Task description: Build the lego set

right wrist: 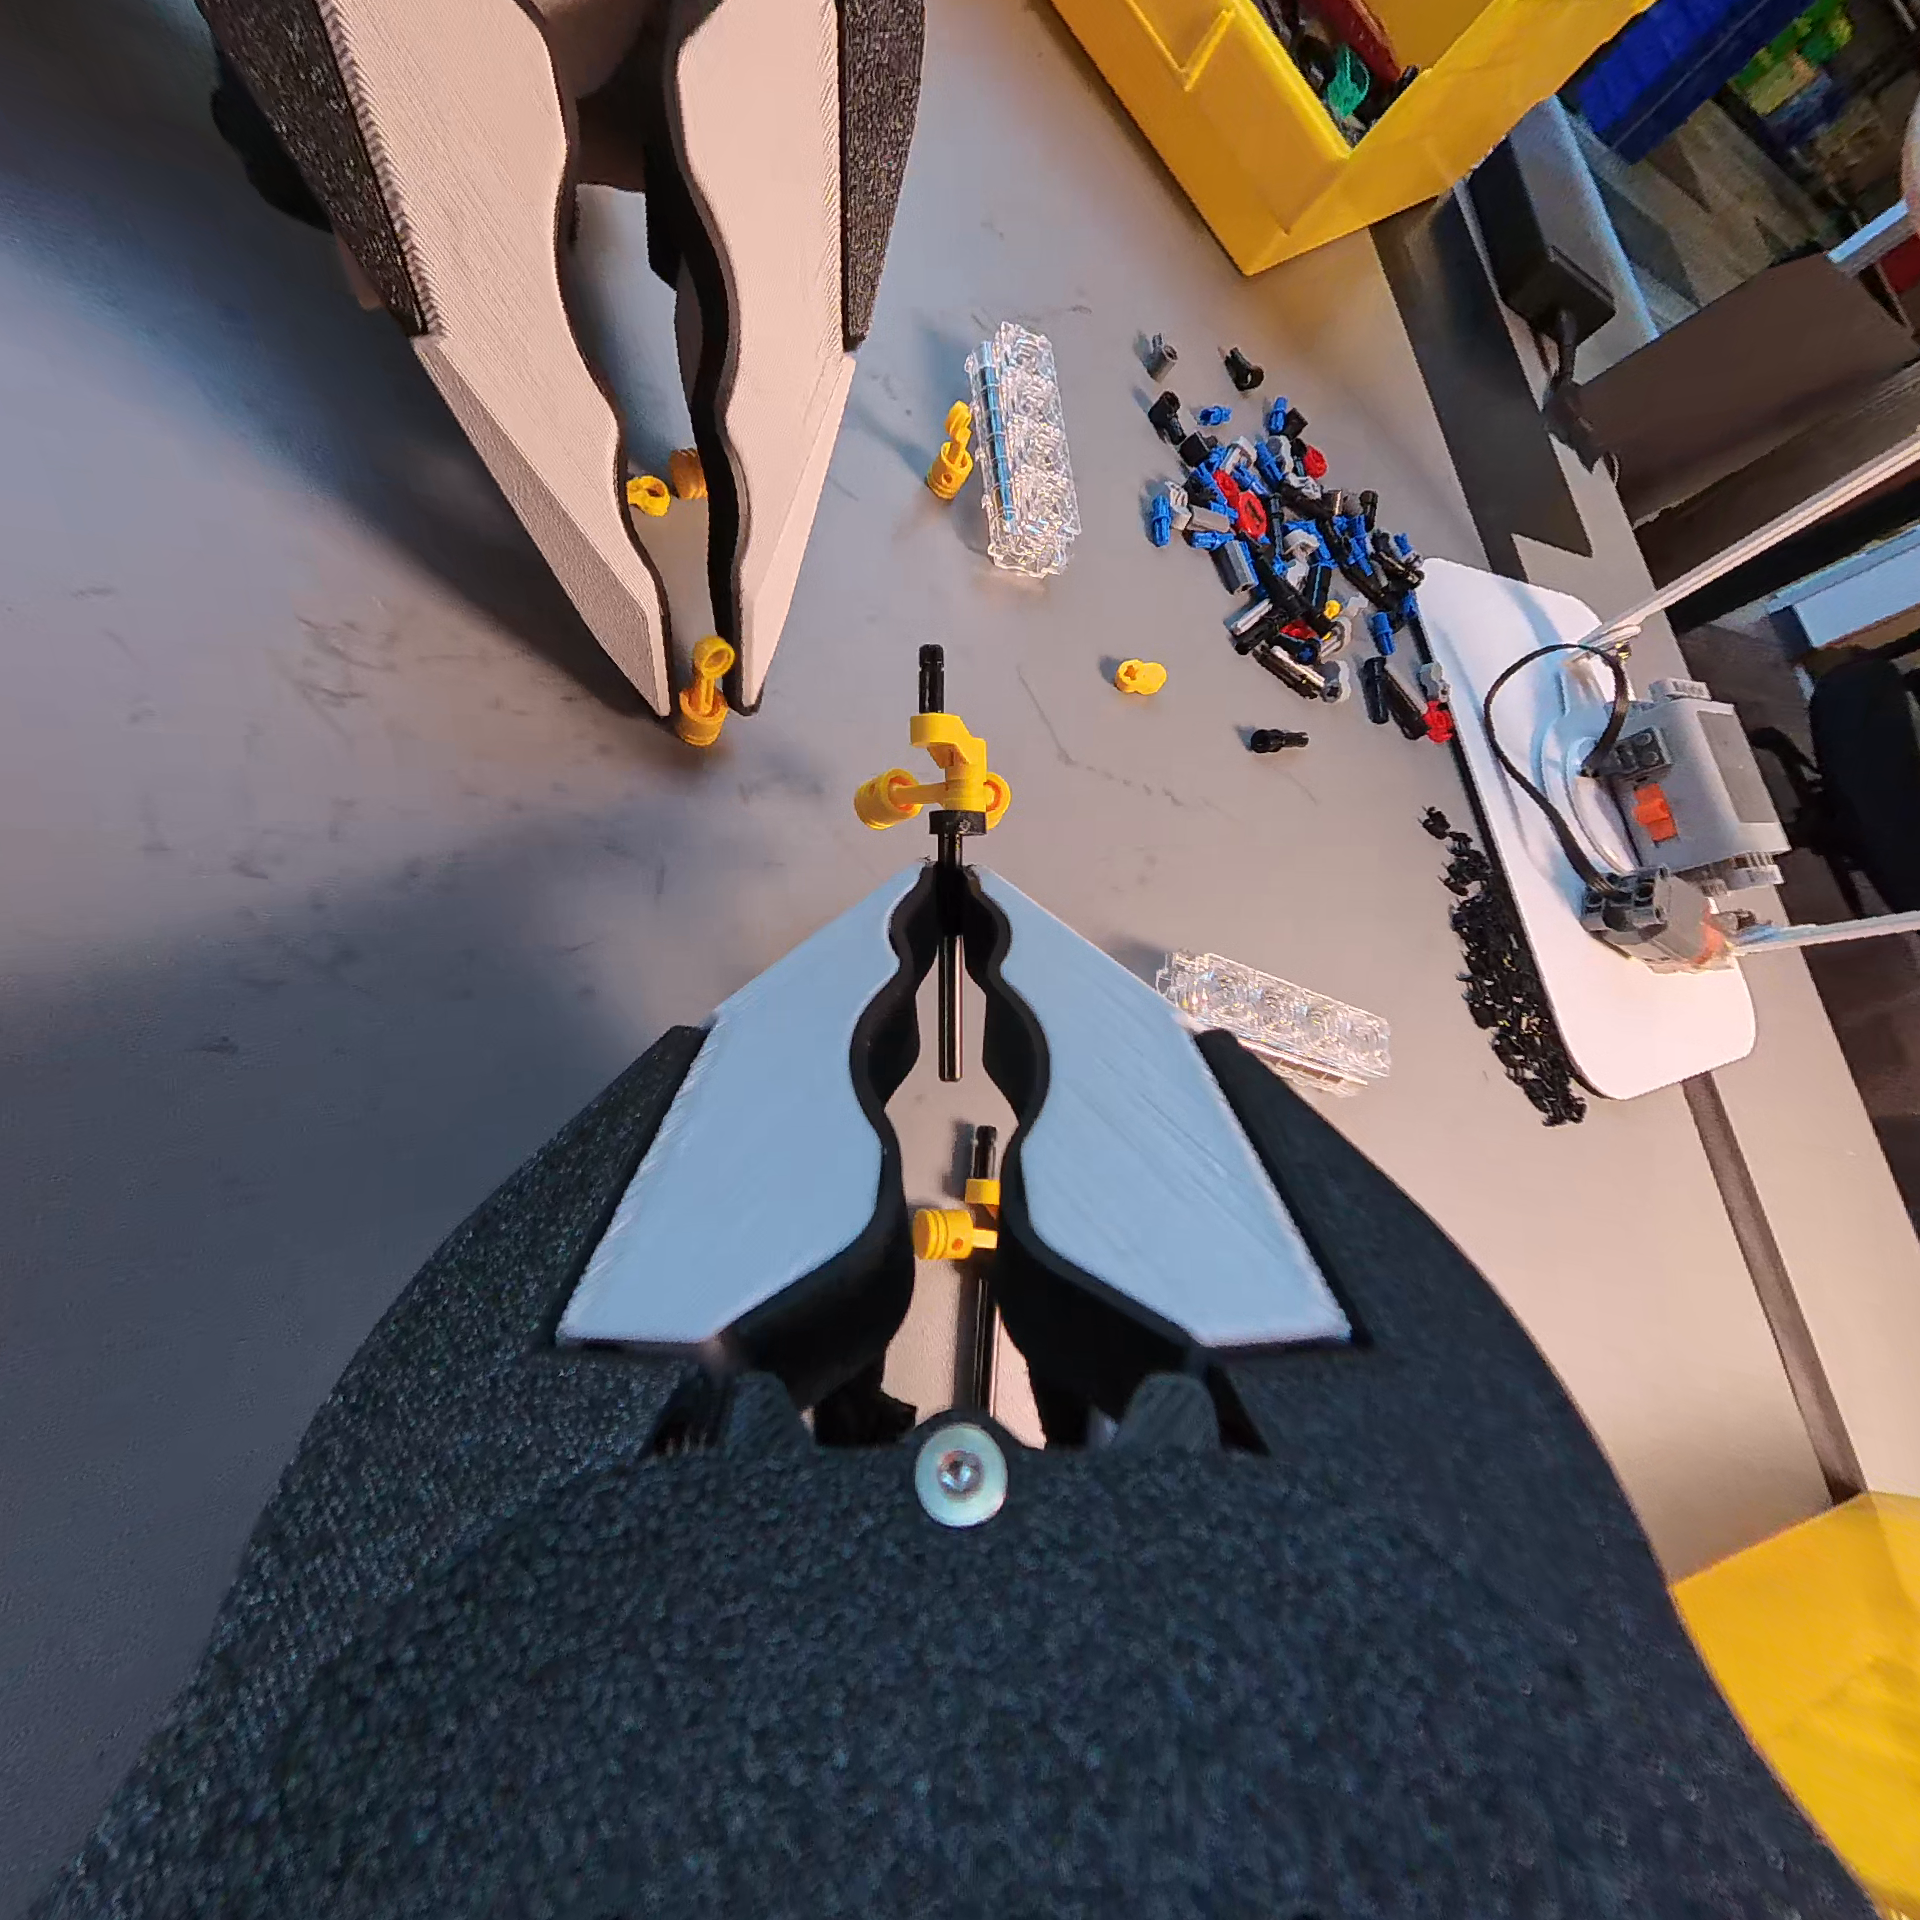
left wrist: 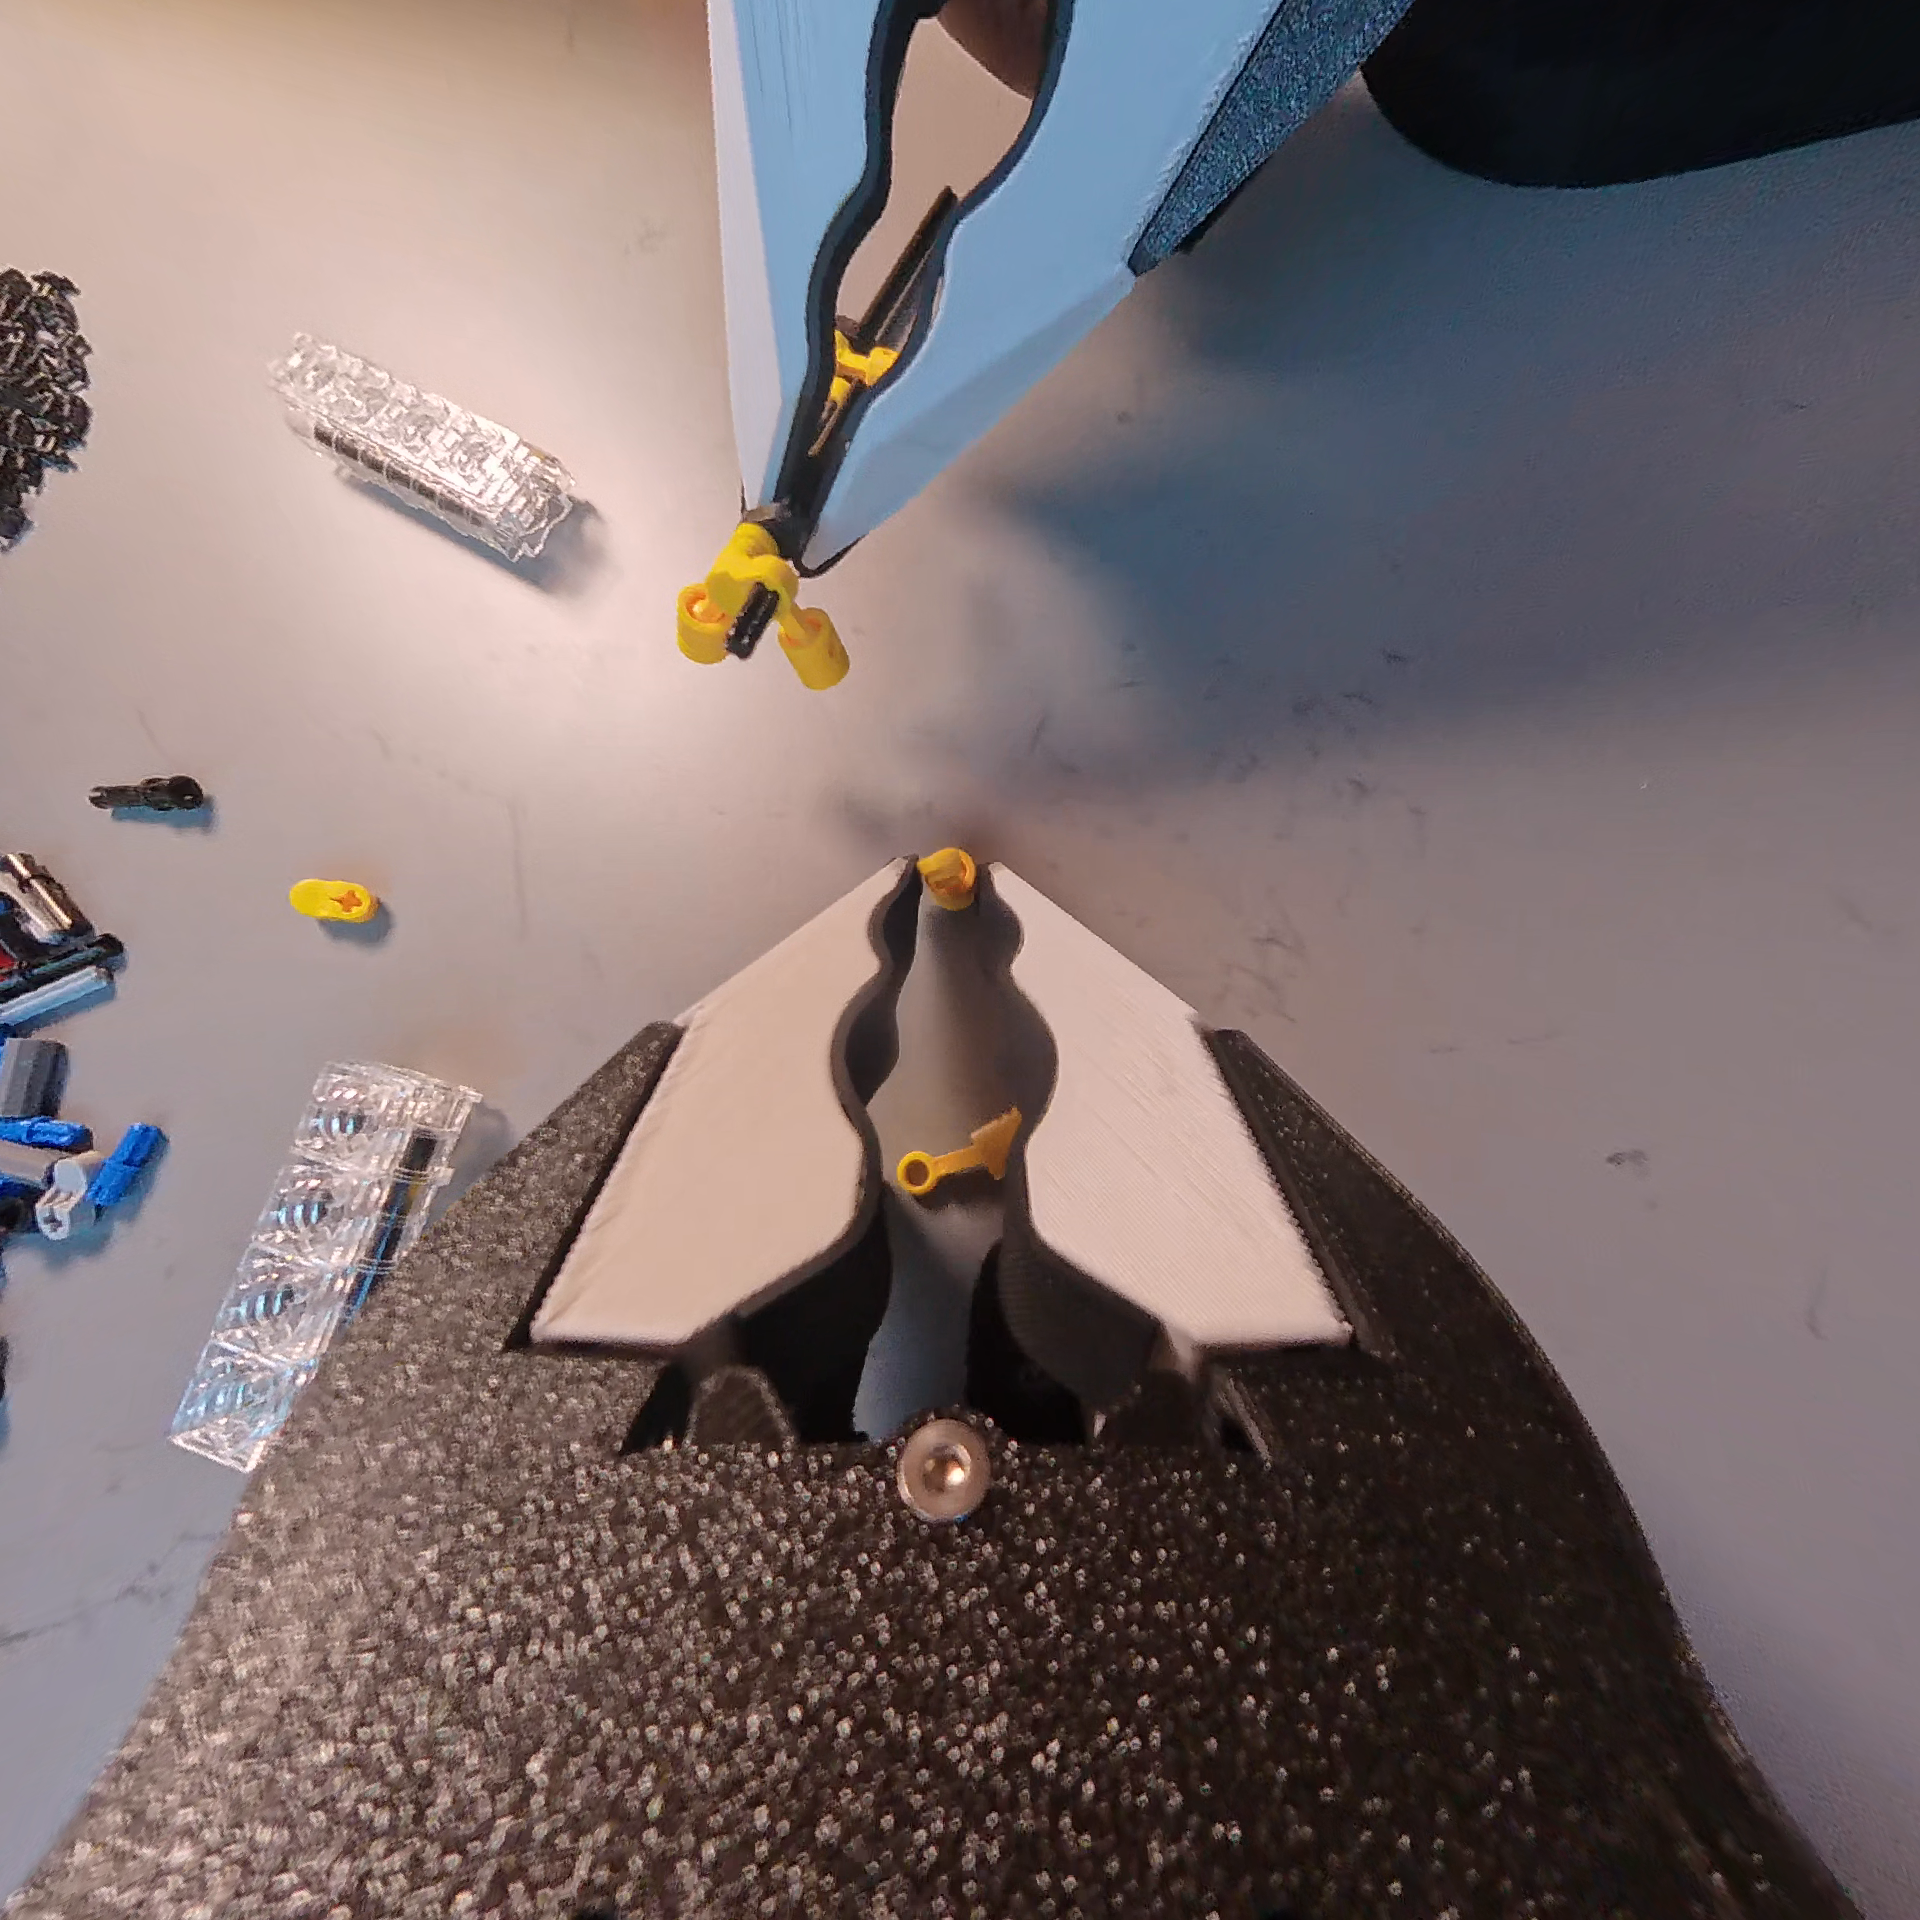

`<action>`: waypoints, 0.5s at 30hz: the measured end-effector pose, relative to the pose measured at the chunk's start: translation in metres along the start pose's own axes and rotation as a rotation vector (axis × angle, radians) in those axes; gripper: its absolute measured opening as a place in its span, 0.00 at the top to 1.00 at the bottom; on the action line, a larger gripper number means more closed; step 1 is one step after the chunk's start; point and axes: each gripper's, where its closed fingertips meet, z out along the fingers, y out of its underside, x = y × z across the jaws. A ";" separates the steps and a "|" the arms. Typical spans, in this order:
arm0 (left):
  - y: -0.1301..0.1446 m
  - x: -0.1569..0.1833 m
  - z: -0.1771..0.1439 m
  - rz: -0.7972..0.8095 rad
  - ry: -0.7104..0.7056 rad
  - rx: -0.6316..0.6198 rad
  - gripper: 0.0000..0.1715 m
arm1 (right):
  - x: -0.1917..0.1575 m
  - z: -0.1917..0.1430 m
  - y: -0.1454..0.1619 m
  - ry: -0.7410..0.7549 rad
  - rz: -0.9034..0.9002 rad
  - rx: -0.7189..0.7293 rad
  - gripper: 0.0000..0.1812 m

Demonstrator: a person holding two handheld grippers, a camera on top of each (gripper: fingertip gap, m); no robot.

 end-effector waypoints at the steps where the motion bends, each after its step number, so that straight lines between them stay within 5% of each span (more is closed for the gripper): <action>1: 0.000 0.000 0.000 -0.002 -0.002 -0.001 0.94 | 0.000 0.000 0.000 0.000 0.000 0.000 0.99; 15: -0.004 0.000 -0.010 -0.129 -0.019 0.097 0.95 | 0.005 -0.003 0.001 0.013 0.008 0.006 0.98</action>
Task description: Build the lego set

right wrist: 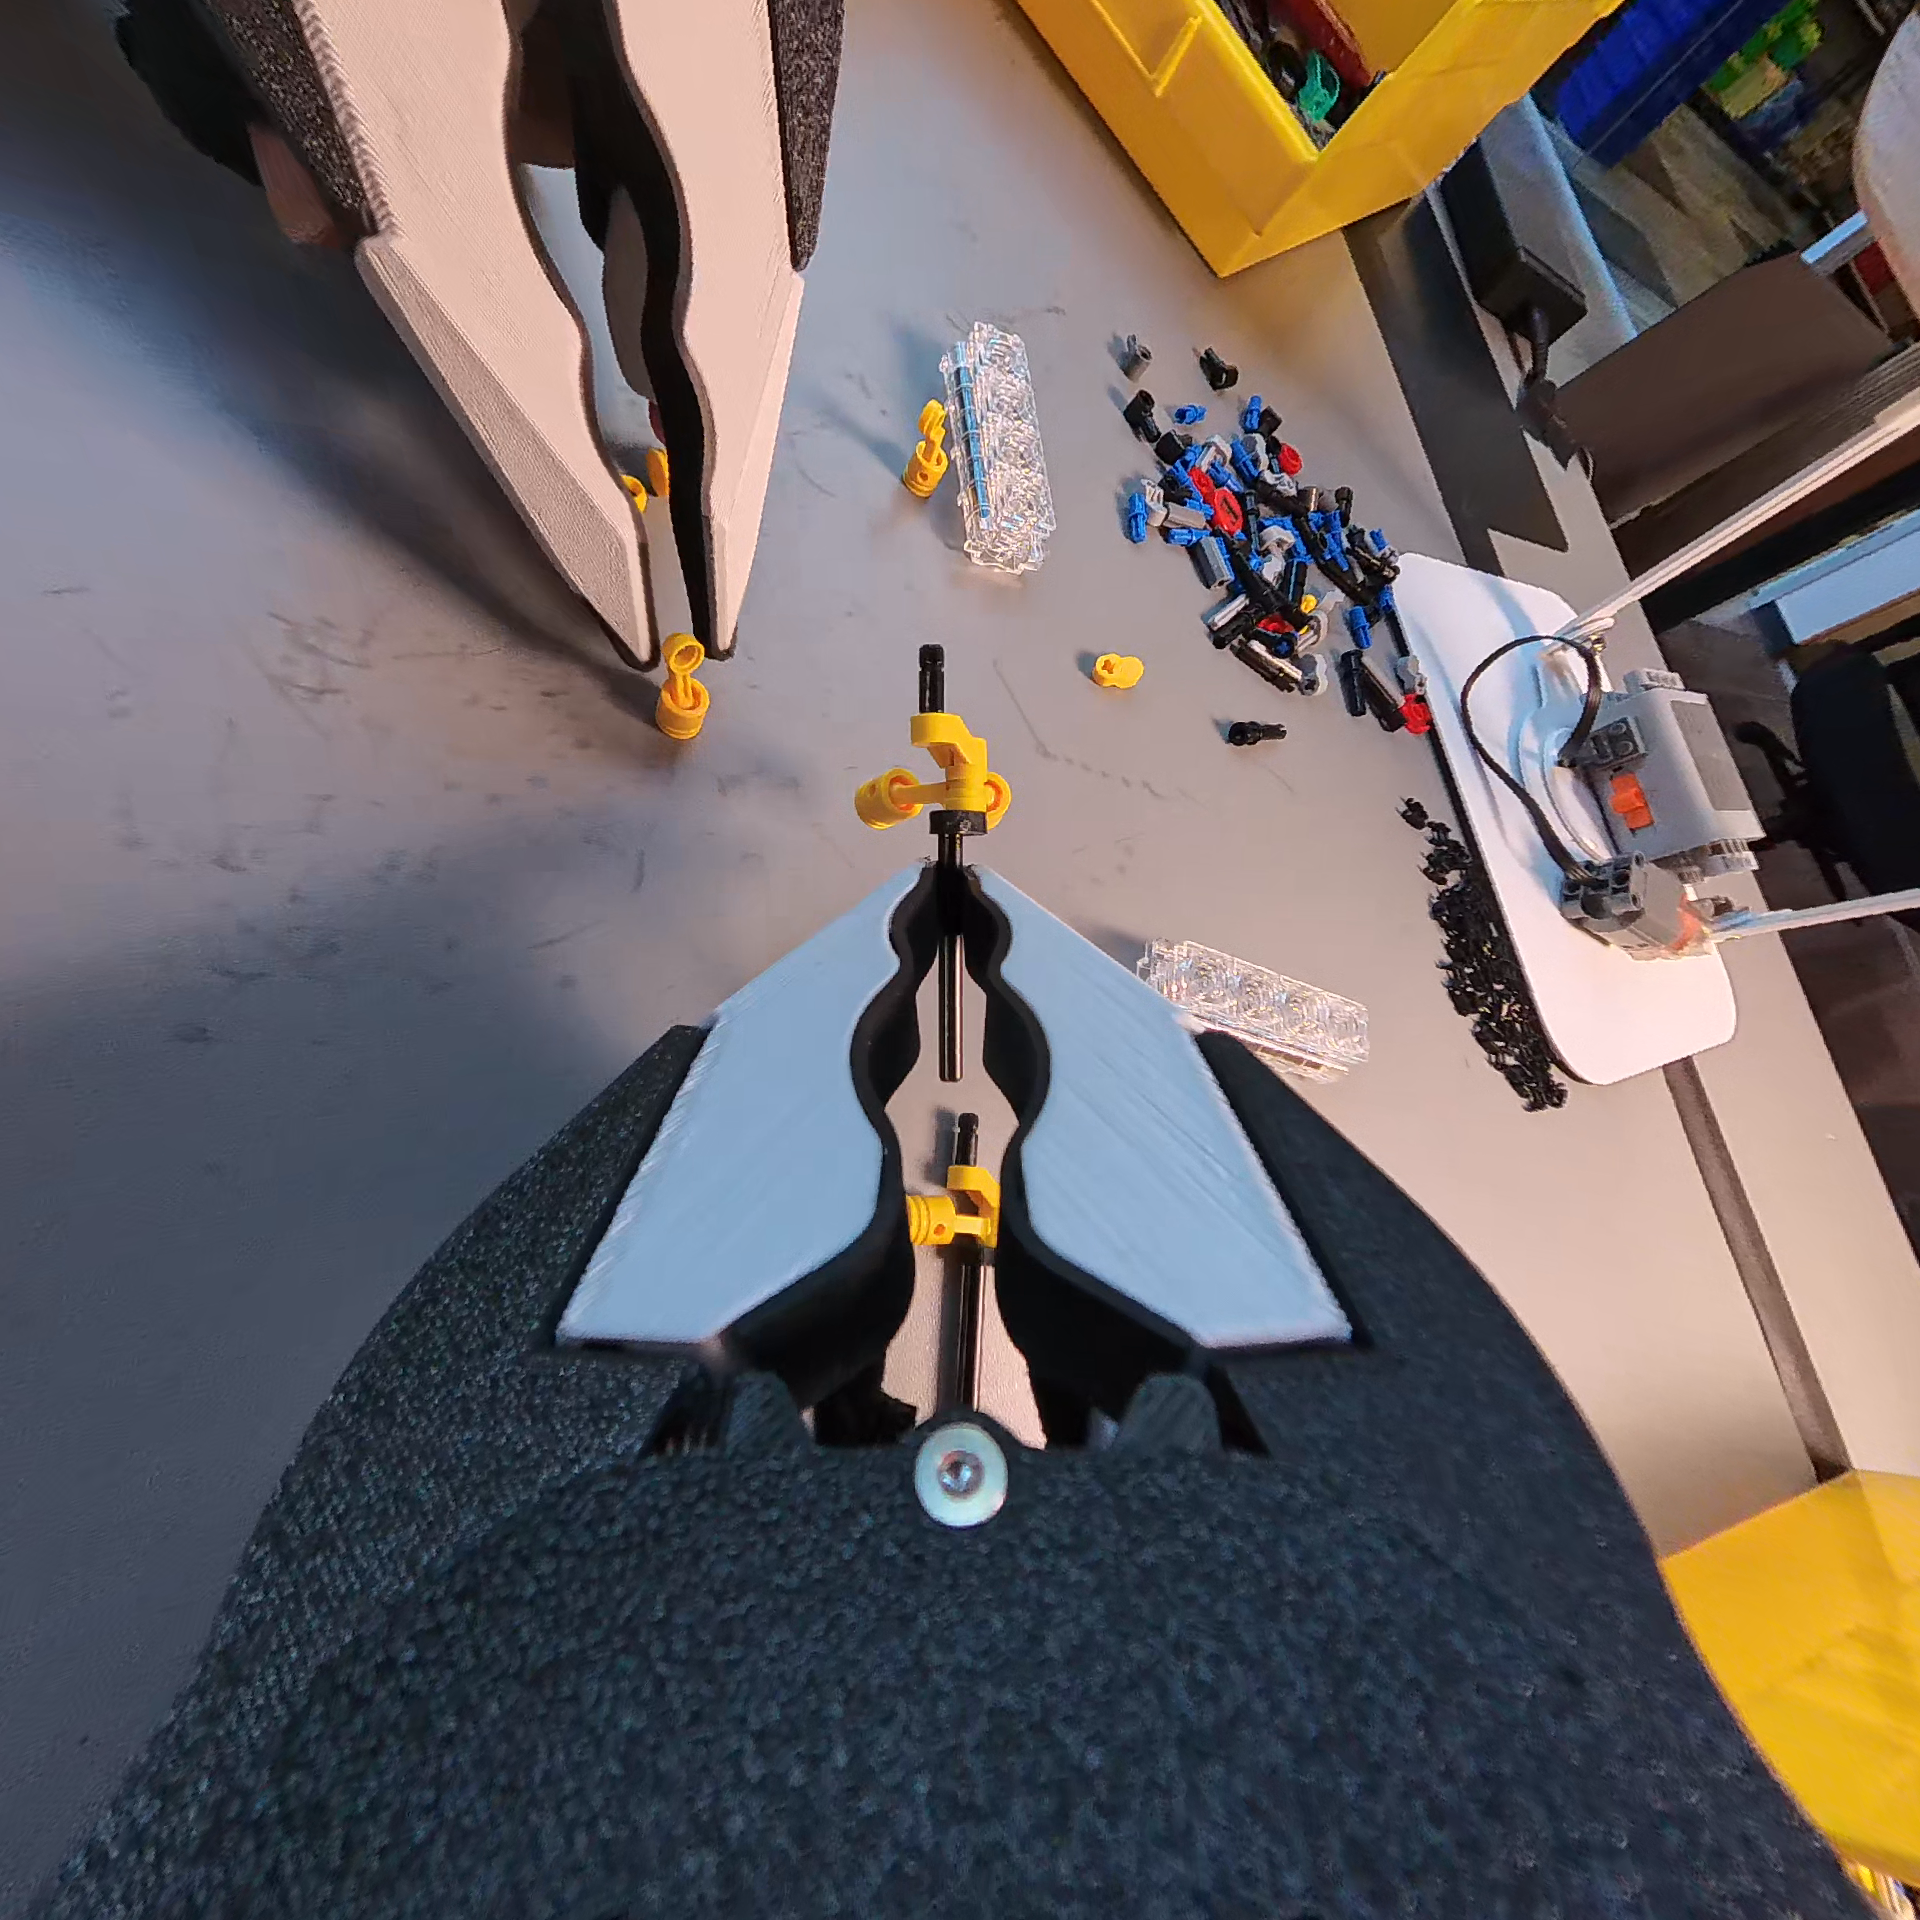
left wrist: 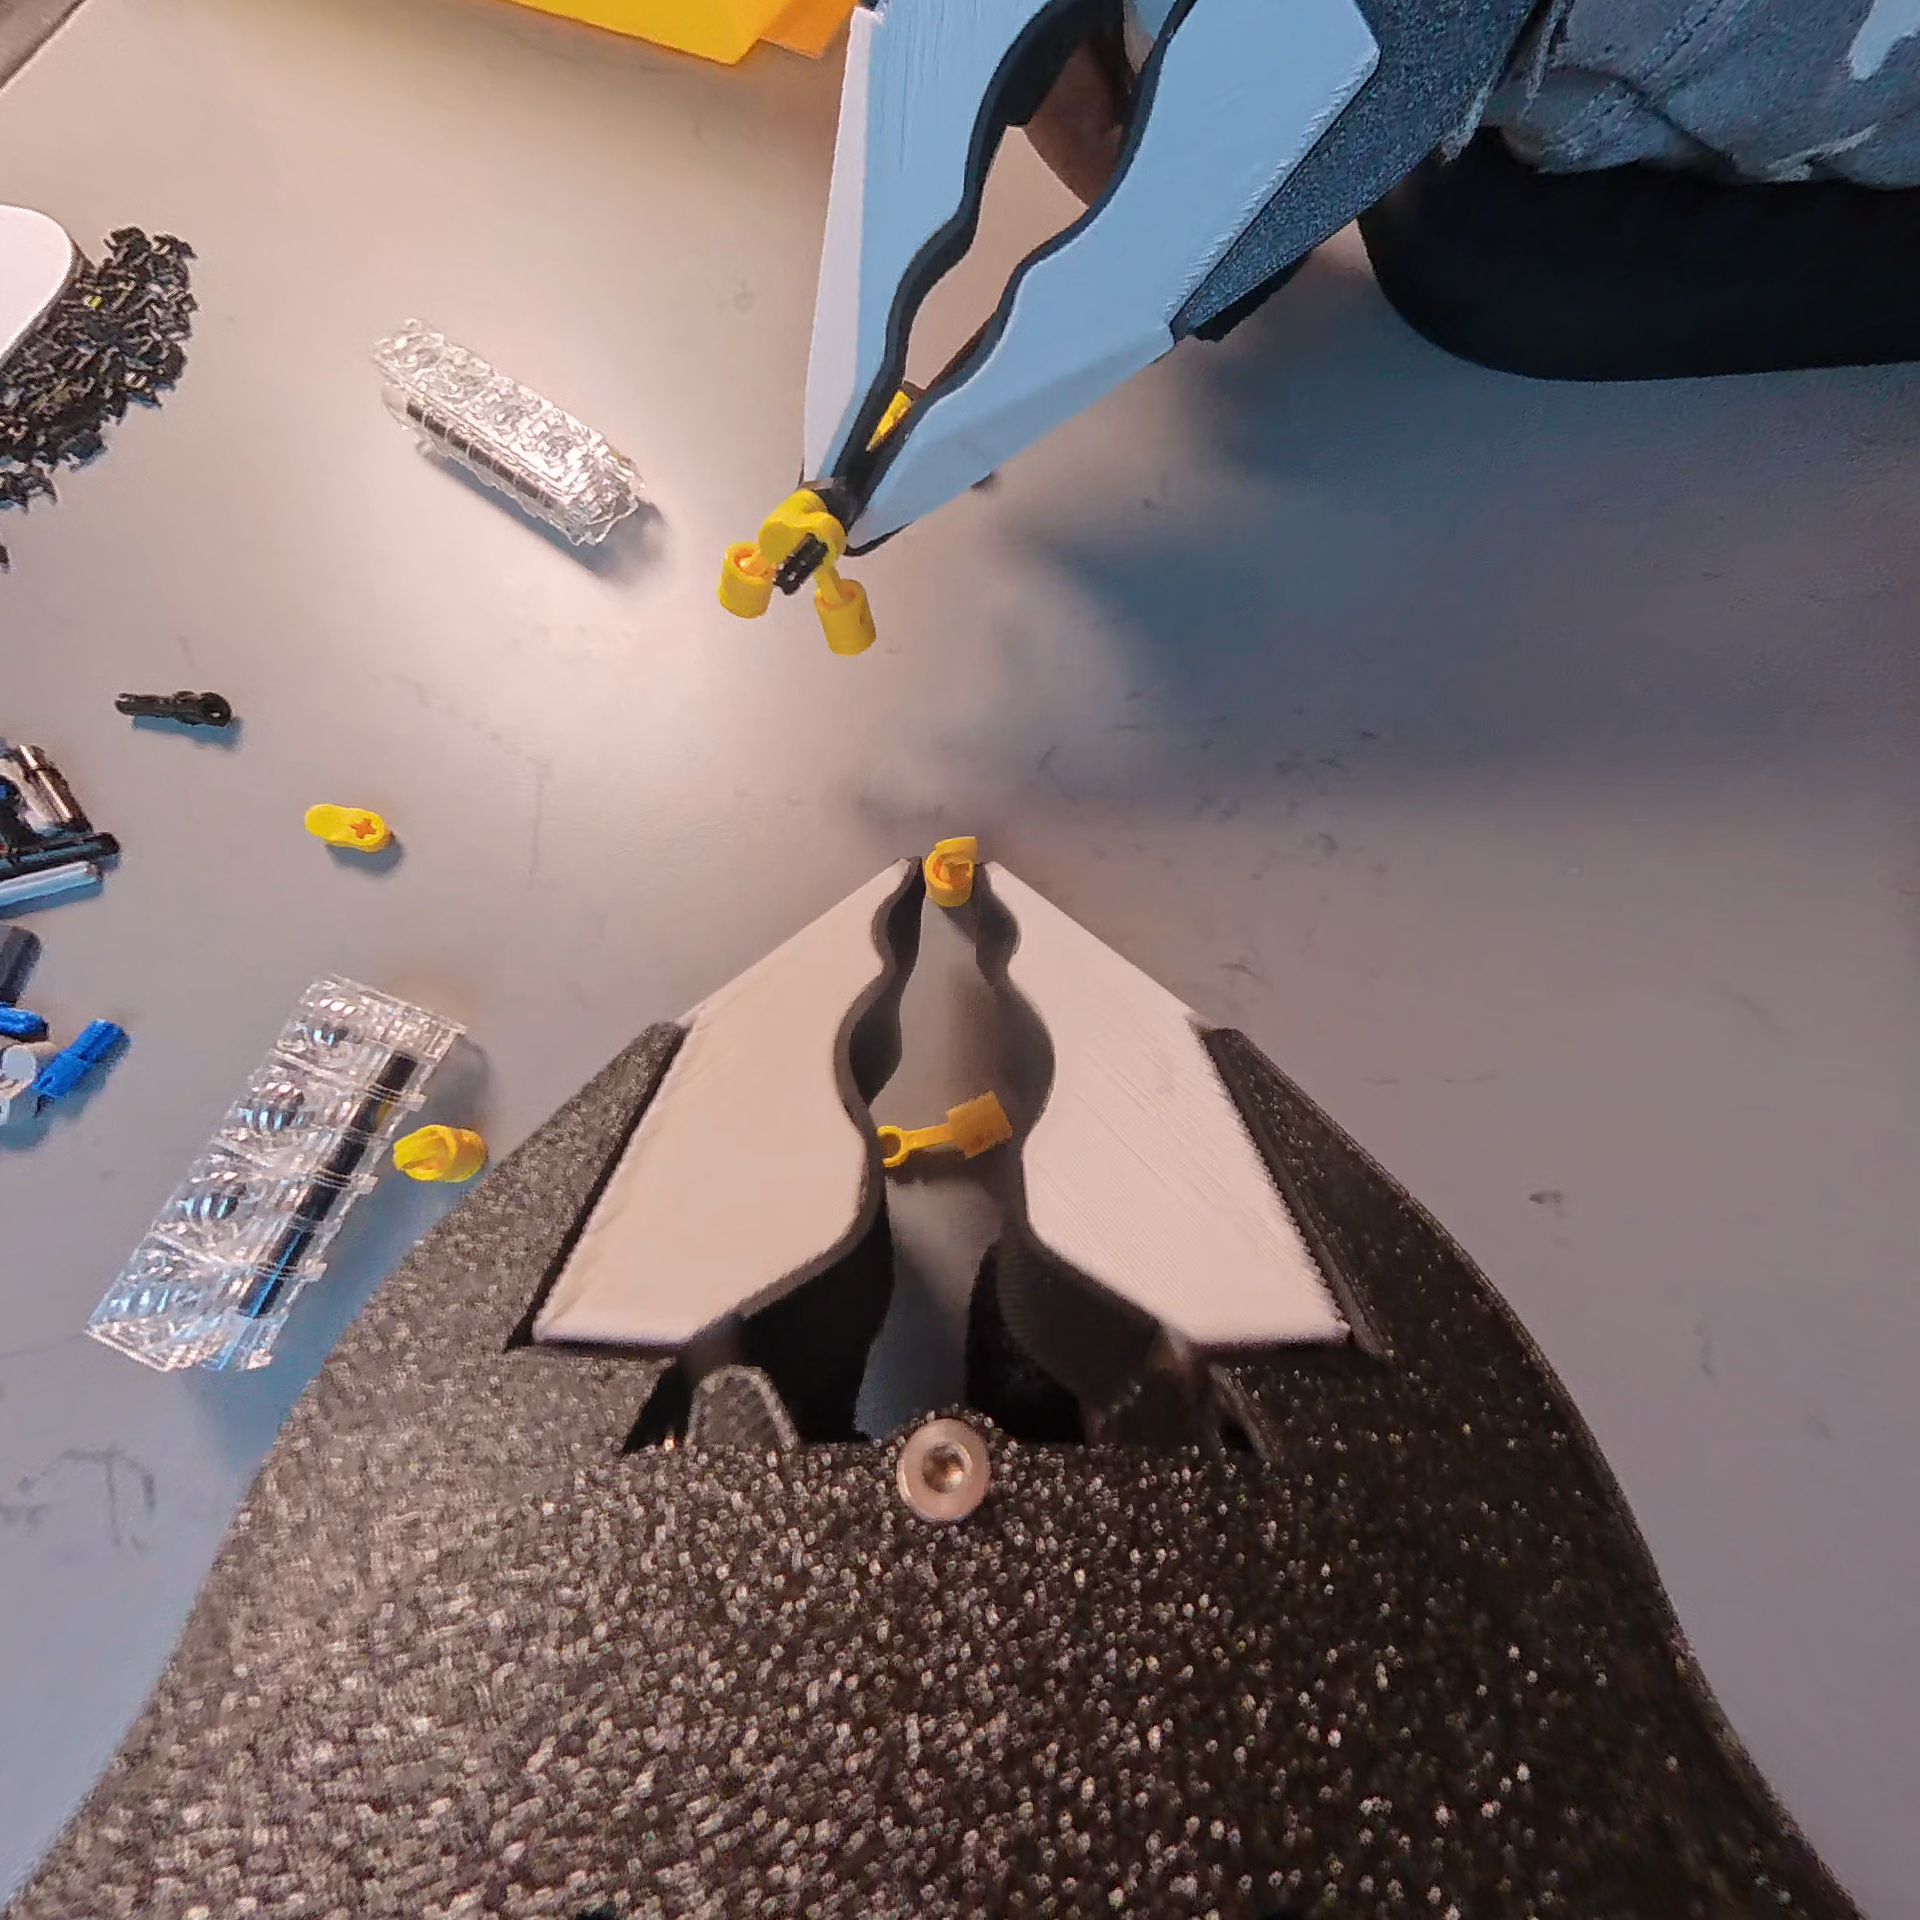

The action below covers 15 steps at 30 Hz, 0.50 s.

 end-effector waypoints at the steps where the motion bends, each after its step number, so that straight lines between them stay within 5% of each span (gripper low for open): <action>1: 0.001 -0.001 0.001 -0.002 -0.005 -0.001 0.95 | 0.000 0.000 0.000 -0.001 -0.001 0.000 0.98; 15: -0.007 -0.004 0.002 0.019 -0.048 0.033 0.97 | -0.002 -0.001 -0.002 -0.005 -0.012 0.006 0.99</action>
